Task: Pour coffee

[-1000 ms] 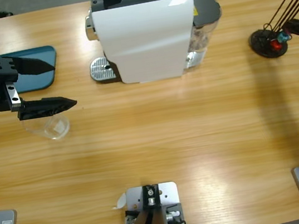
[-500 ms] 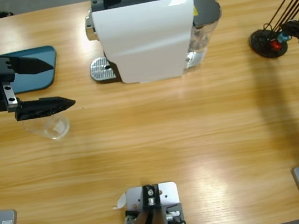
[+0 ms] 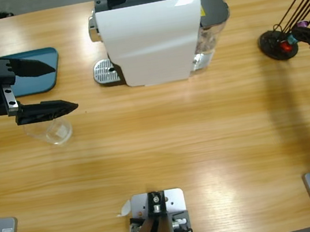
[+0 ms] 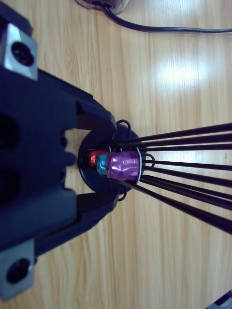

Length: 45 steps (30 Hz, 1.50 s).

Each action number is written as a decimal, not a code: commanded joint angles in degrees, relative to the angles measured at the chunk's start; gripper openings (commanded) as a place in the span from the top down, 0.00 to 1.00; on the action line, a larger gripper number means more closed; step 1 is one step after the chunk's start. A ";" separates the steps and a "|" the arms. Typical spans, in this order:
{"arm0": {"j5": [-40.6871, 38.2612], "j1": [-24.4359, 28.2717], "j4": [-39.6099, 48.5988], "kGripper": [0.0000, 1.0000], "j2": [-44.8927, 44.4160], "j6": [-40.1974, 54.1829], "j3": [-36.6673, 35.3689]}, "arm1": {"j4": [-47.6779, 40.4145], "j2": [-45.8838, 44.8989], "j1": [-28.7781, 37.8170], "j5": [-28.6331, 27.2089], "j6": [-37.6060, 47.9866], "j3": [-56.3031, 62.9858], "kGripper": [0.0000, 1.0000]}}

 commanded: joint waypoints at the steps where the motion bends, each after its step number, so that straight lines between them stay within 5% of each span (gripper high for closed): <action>1: 0.46 -0.78 -0.76 0.01 -0.16 -0.44 1.92 | -0.11 1.80 0.43 0.19 -0.57 1.05 0.62; 9: 0.52 -0.78 -0.76 0.01 0.01 -0.44 1.98 | -0.53 2.82 0.43 0.19 -0.57 0.98 0.63; 29: 0.55 -0.78 -0.76 0.01 0.01 -0.35 1.98 | -0.90 2.73 0.43 -1.43 -0.74 0.72 0.95; 45: 0.55 -0.78 -0.76 0.01 -0.60 -0.44 2.86 | 3.53 0.29 0.50 -1.66 -0.74 -1.75 0.95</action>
